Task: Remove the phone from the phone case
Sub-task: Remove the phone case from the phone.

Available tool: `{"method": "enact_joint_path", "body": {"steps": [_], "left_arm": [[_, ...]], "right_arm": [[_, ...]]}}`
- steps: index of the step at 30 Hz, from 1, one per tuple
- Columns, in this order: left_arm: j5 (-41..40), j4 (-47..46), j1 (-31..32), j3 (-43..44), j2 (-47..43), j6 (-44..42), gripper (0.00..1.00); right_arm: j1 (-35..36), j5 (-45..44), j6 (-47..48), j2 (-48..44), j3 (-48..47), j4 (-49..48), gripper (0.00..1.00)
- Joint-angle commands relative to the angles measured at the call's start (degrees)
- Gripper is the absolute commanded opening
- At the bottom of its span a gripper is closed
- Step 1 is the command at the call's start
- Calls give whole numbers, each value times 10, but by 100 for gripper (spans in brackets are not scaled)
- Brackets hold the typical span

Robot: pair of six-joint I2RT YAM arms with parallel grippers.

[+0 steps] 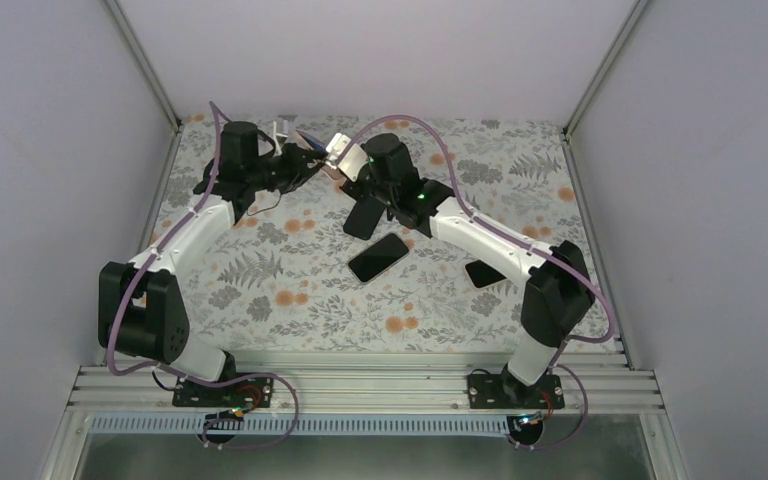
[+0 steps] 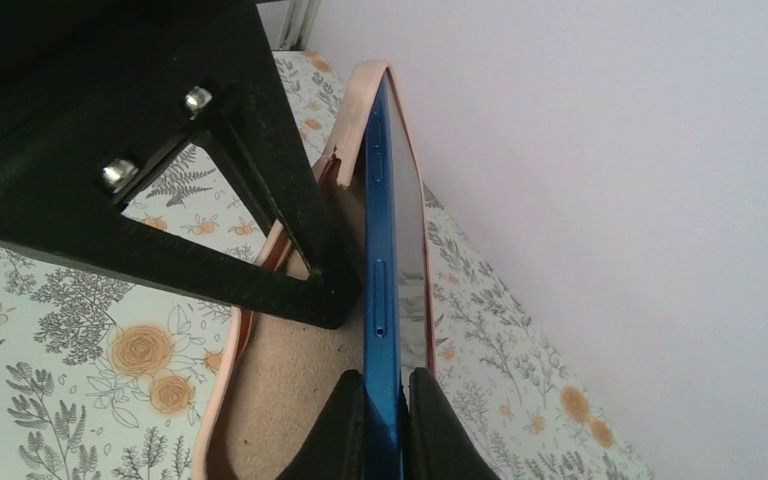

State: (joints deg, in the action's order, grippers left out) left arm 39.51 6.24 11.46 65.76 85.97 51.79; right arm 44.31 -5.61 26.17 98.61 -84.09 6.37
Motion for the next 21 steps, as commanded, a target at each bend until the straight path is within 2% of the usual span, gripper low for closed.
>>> {"method": "enact_joint_path", "body": {"steps": [1, 5, 17, 21], "left_arm": [[-8, 82, -11, -17, -15, -61, 2], [-27, 101, 0, -4, -19, -95, 3], [-51, 124, -1, -4, -13, -123, 2], [-72, 145, -5, 14, -8, -168, 2]], "right_arm": [[-86, -152, -79, -58, -49, -78, 4], [-96, -158, -78, -51, -46, -86, 4], [-119, -151, -81, -64, -42, -82, 4], [-119, -136, -82, -86, -18, -77, 4]]}}
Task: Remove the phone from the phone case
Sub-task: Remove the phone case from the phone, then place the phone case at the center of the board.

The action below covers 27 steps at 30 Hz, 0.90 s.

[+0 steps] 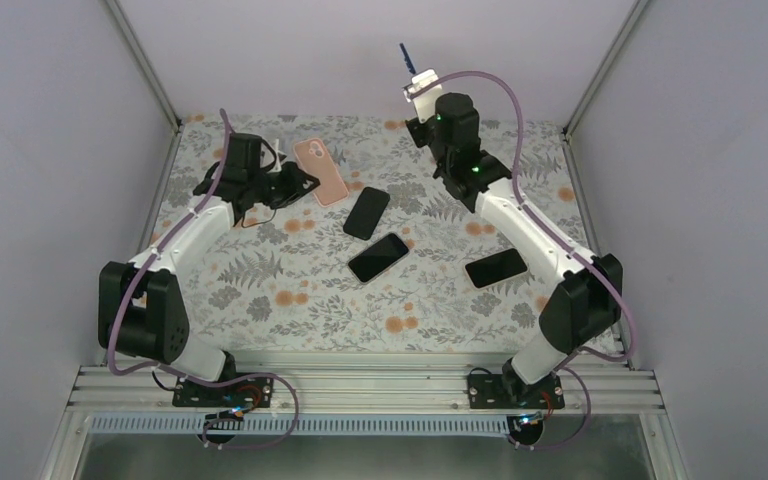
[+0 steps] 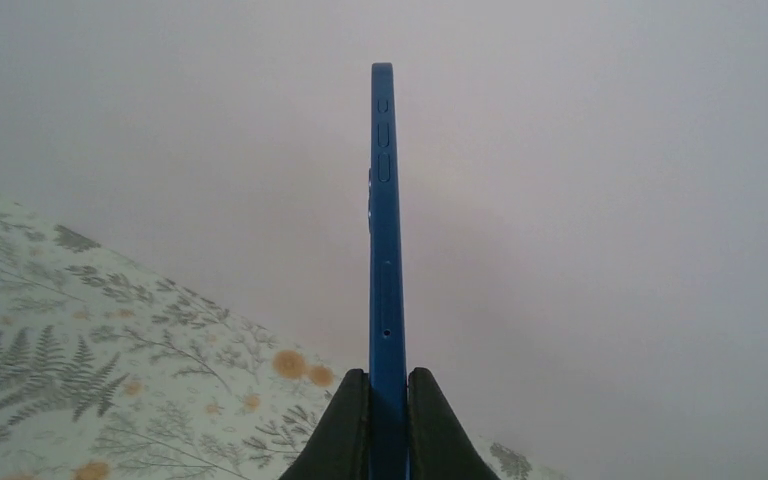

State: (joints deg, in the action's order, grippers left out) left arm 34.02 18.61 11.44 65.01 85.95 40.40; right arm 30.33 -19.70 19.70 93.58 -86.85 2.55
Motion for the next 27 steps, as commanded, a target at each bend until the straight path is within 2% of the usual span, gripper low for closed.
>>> {"method": "enact_joint_path", "body": {"steps": [1, 4, 14, 20, 27], "left_arm": [[-20, 29, -8, 28, -5, -70, 2], [-14, 48, -33, 42, 6, -141, 3], [118, 129, -178, 98, 102, -366, 2], [119, 201, -210, 164, 197, -499, 2], [89, 231, -228, 243, 276, -564, 2]], "right_arm": [[20, 8, -18, -40, 13, -33, 4], [18, 29, -24, -54, 20, -13, 4], [16, 108, -57, -82, 37, 45, 4], [16, 164, -62, -84, 43, 59, 4], [16, 196, -65, -88, 55, 67, 4]]}}
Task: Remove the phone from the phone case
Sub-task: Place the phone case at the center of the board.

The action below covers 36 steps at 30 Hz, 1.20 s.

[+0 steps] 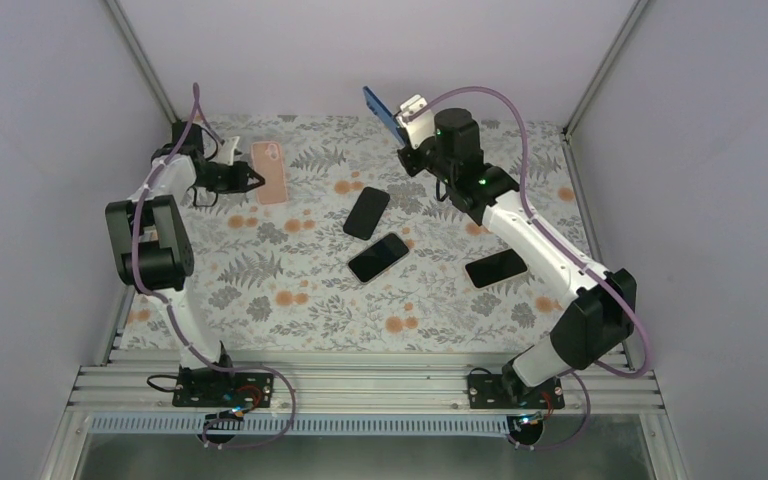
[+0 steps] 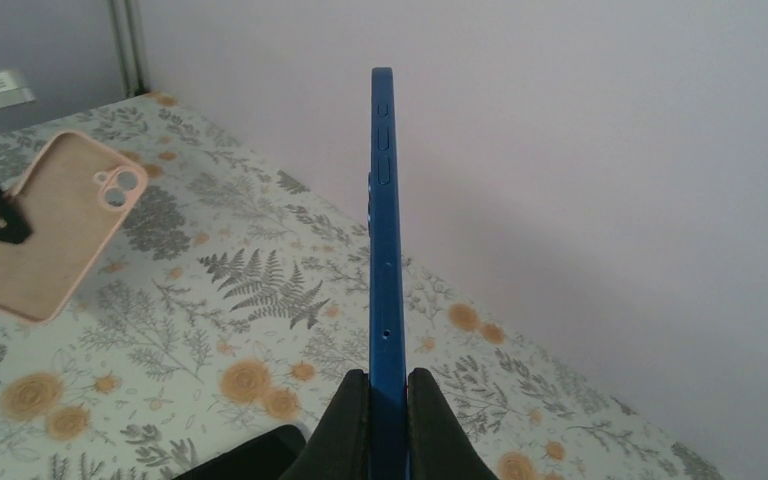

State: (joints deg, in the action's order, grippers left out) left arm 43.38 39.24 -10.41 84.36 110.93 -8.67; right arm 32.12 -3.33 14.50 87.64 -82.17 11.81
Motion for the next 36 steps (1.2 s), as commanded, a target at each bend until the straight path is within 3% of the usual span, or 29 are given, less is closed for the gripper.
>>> {"method": "enact_joint_path", "body": {"steps": [1, 6, 19, 28, 36], "left_arm": [[-11, 25, -9, 58, 35, -77, 2], [-28, 4, -11, 73, 71, -90, 2], [-3, 62, -30, 232, 240, -110, 2], [-65, 59, -30, 277, 292, -108, 4], [-127, 25, -28, 260, 287, -98, 24]], "right_arm": [[-2, 39, -13, -31, 11, -23, 4], [-2, 66, -11, -40, 18, -14, 4], [-2, 99, -14, -41, 16, 0, 4], [-1, 107, -15, -37, 15, 3, 4], [-2, 113, -17, -35, 17, 2, 4]]}}
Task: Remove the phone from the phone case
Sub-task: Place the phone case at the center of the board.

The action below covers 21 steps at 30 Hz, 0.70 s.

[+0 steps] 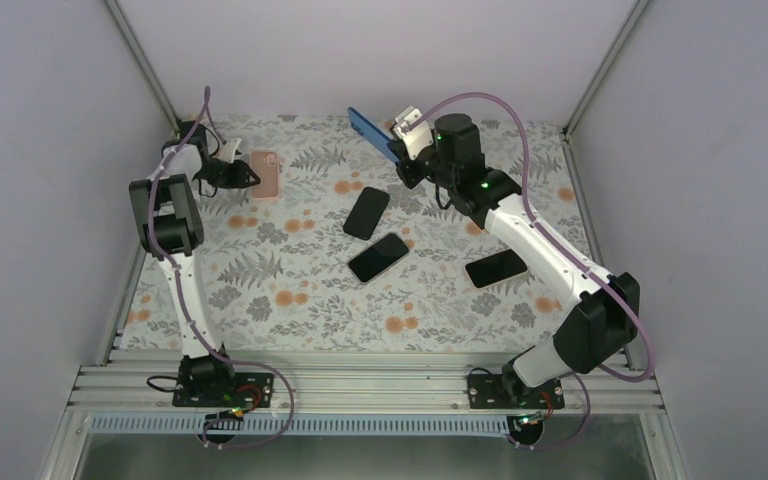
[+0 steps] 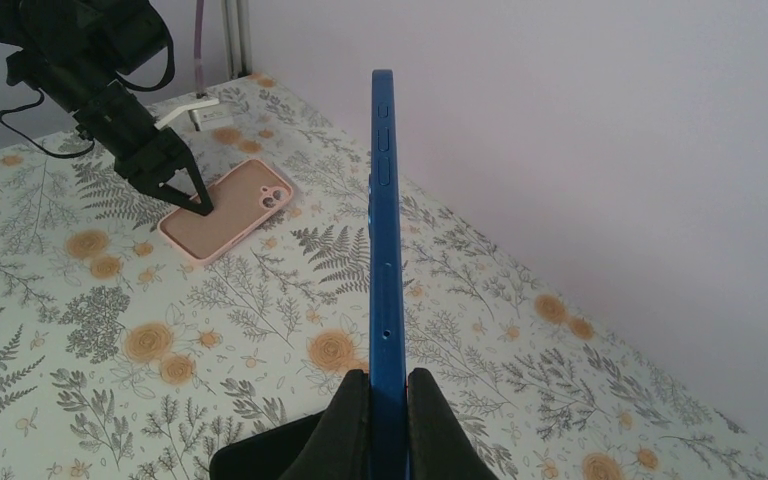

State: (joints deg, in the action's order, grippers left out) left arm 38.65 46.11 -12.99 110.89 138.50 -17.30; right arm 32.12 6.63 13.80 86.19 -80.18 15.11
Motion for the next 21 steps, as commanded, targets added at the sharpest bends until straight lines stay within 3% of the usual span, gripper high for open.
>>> {"method": "enact_joint_path", "body": {"steps": [1, 7, 21], "left_arm": [[-87, -46, -1, -8, 10, -12, 25], [-123, -67, 18, -35, 0, -19, 26], [-97, -83, 42, -86, -17, -1, 25]], "right_arm": [[-2, 14, -10, -21, -2, -31, 4], [-2, 15, -10, -21, 3, -33, 4], [-2, 17, -10, -21, 5, -35, 4]]}}
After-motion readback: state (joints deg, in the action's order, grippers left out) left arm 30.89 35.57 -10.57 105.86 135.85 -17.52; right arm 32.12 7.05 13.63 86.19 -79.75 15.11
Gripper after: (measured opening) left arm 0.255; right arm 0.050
